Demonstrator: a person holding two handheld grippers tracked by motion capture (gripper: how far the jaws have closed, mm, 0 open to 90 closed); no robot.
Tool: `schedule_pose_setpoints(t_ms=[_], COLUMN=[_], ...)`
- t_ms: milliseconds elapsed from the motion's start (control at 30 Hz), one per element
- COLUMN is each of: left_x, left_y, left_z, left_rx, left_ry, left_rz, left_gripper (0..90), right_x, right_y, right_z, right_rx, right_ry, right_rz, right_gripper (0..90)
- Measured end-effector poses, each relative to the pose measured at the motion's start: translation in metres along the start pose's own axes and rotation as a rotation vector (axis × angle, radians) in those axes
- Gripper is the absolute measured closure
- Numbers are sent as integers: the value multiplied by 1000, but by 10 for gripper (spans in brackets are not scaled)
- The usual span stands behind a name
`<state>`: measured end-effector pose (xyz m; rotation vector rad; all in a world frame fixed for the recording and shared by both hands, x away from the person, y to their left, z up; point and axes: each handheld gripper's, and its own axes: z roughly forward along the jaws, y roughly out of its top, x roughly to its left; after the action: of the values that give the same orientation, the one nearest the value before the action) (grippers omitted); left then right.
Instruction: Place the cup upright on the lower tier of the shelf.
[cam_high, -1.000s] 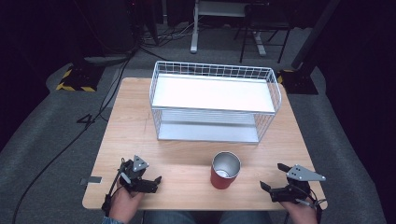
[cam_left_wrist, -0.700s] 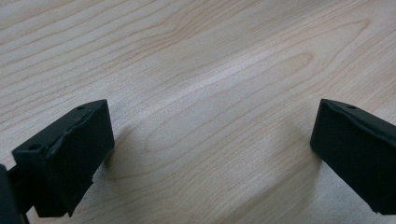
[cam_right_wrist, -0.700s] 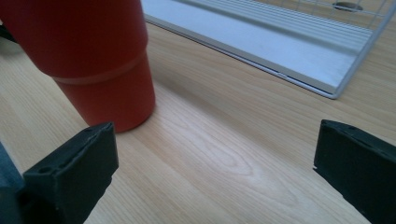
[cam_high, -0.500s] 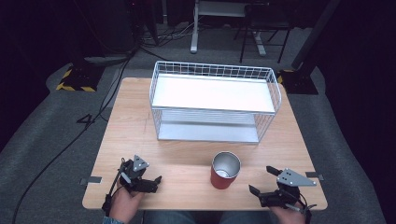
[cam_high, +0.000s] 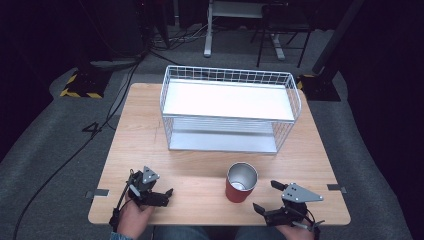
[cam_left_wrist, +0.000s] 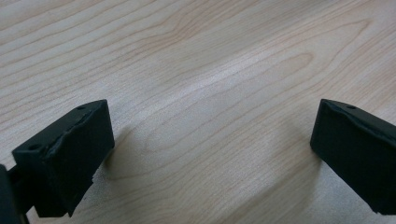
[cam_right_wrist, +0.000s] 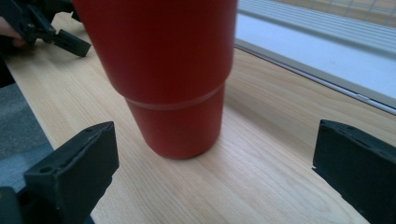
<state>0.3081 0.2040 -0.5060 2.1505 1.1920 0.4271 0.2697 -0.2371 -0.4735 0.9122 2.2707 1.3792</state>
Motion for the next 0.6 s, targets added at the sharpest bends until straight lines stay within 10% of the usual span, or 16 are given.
schedule_pose_setpoints(t_ms=[600], left_x=[1], left_y=[-13], left_z=[-11], left_rx=[-4], left_ry=[5], left_rz=[-8], left_gripper=[3], right_x=[12], right_y=[10], right_z=[35], right_rx=[30], right_ry=[89], right_rz=[-52], right_gripper=[8])
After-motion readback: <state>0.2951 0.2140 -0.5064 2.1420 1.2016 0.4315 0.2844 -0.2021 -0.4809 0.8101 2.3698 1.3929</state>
